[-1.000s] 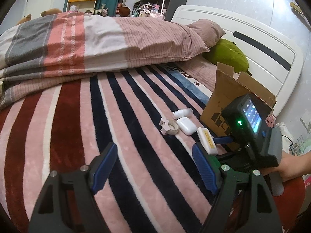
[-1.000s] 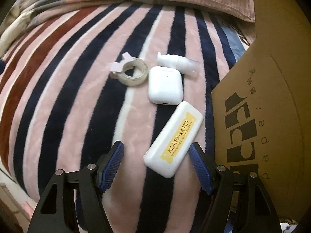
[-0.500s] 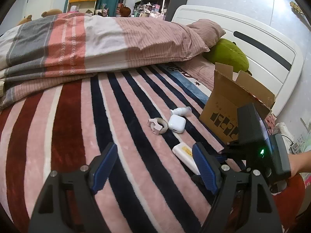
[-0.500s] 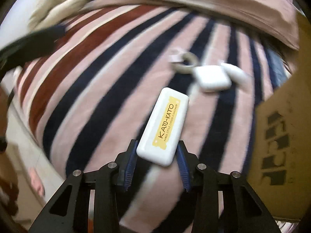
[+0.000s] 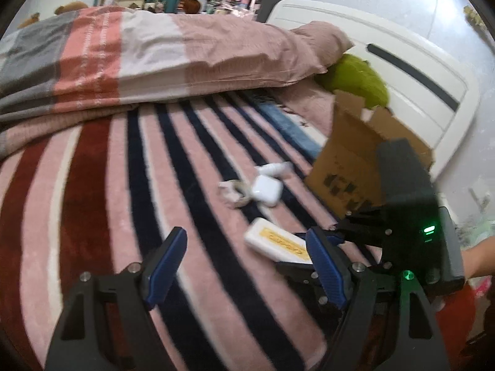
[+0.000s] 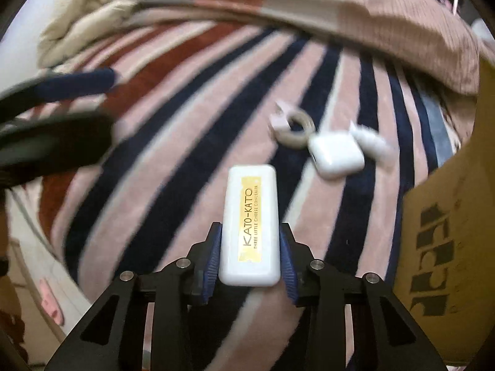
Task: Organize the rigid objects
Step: 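Carry the KATO-KATO tube into the cardboard box and open the right gripper, then move the right gripper to the white earbud case and grasp it, then lower the earbud case into the cardboard box and open the right gripper, then grasp the clear tape roll with white clip using the right gripper, then carry the tape roll into the cardboard box and open the right gripper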
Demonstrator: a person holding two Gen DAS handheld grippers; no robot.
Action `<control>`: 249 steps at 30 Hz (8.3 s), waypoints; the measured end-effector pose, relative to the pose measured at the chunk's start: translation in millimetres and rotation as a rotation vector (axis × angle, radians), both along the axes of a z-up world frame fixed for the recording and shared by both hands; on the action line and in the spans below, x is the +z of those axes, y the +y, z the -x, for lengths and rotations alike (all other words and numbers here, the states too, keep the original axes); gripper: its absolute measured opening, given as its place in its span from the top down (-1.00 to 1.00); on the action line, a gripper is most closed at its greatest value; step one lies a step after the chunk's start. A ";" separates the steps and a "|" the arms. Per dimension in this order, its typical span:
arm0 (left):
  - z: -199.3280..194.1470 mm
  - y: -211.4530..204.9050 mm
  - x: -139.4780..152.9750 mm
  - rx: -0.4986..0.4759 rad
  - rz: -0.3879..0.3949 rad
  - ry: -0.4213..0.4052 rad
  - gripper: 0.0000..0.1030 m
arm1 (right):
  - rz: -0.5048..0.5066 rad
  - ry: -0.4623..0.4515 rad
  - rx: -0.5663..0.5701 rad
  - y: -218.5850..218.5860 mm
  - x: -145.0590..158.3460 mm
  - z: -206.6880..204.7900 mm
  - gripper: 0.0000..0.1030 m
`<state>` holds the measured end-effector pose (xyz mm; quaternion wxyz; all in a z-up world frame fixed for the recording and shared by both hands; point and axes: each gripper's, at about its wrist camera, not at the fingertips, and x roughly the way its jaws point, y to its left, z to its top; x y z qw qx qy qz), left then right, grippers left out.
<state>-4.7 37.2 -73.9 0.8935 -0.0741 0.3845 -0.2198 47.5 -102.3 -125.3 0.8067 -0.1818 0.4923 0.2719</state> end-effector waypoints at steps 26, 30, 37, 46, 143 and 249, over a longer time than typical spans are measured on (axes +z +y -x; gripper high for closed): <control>-70.2 -181.3 96.7 -0.291 0.037 -0.098 0.00 | -0.265 -0.262 -0.094 -150.6 140.2 9.9 0.40; -91.1 -211.2 93.2 -0.323 -0.006 -0.047 0.00 | -0.240 -0.218 -0.144 -178.2 136.8 -7.7 0.40; -106.2 -228.0 80.3 -0.312 -0.059 -0.014 -0.48 | -0.184 -0.138 -0.192 -196.5 119.3 -35.6 0.28; -76.2 -175.2 101.3 -0.212 -0.059 -0.078 -0.57 | -0.215 -0.186 -0.202 -186.8 126.8 -19.4 -0.57; -94.4 -231.6 85.4 -0.306 0.019 -0.003 -0.36 | -0.179 -0.141 -0.222 -201.6 117.3 -31.2 -0.08; -84.3 -224.6 94.0 -0.279 -0.095 -0.046 -0.60 | -0.187 -0.239 -0.175 -195.9 123.2 -16.6 -0.37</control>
